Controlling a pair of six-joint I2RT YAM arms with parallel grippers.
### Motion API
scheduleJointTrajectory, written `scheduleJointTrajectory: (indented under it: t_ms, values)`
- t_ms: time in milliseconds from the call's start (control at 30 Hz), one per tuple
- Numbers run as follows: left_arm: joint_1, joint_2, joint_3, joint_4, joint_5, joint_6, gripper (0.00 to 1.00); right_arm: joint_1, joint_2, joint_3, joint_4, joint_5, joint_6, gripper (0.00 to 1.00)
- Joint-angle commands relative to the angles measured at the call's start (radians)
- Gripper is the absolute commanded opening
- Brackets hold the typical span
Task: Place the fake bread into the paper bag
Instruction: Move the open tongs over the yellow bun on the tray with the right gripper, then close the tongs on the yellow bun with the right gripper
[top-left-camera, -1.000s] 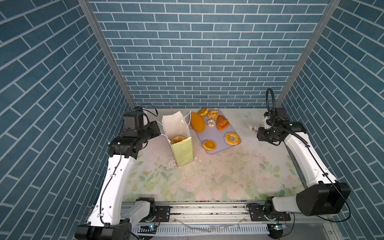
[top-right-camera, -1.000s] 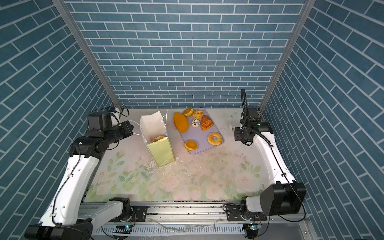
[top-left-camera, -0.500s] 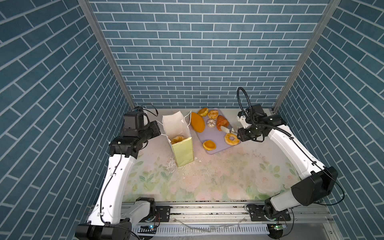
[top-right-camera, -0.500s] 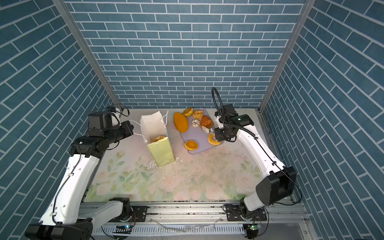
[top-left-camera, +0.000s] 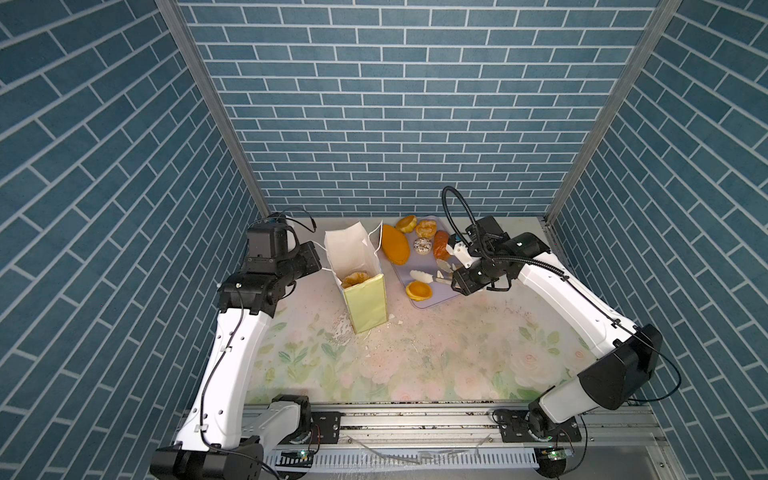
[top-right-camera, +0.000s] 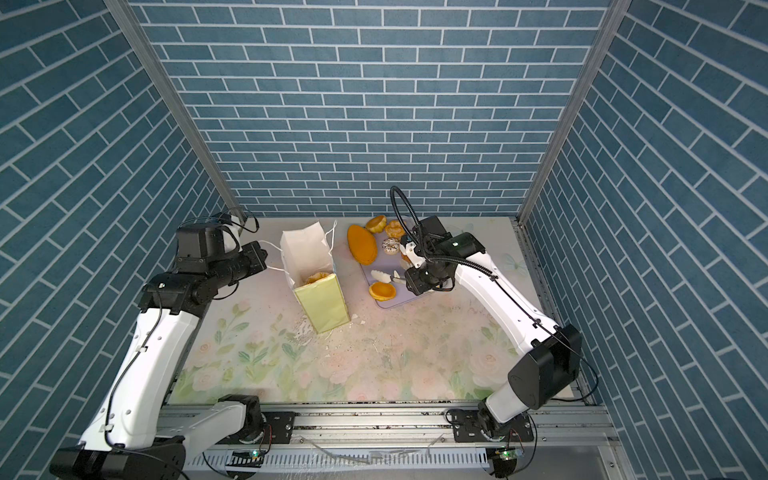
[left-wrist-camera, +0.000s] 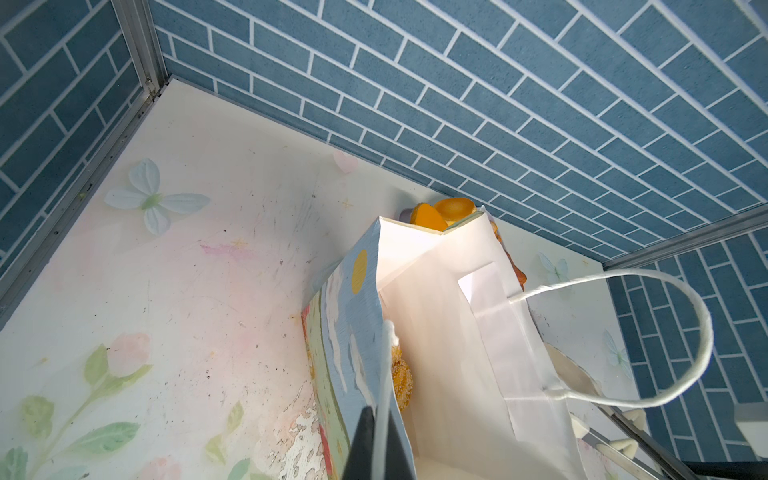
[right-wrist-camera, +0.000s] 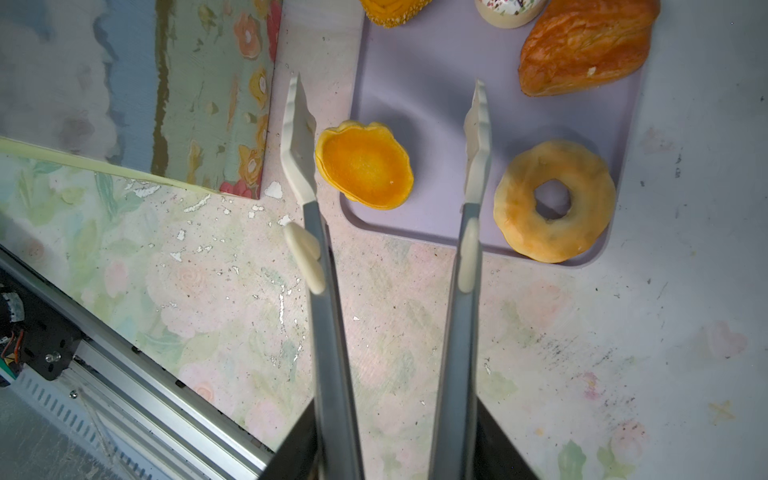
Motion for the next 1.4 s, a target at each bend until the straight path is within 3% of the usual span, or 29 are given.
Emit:
scheduleJointTrajectory:
  t_ms: [0, 800, 1367]
  values:
    - [-0.005, -0.003, 0.019, -0.014, -0.01, 0.008, 0.0, 0.018, 0.027, 0.016, 0.0, -0.011, -0.029, 0.51]
    - [-0.005, -0.01, 0.013, -0.024, -0.023, 0.007, 0.0, 0.047, 0.219, 0.018, 0.084, -0.01, -0.032, 0.56]
    - [-0.005, -0.008, 0.006, -0.018, -0.013, 0.009, 0.0, 0.045, 0.186, -0.001, 0.081, 0.032, -0.012, 0.34]
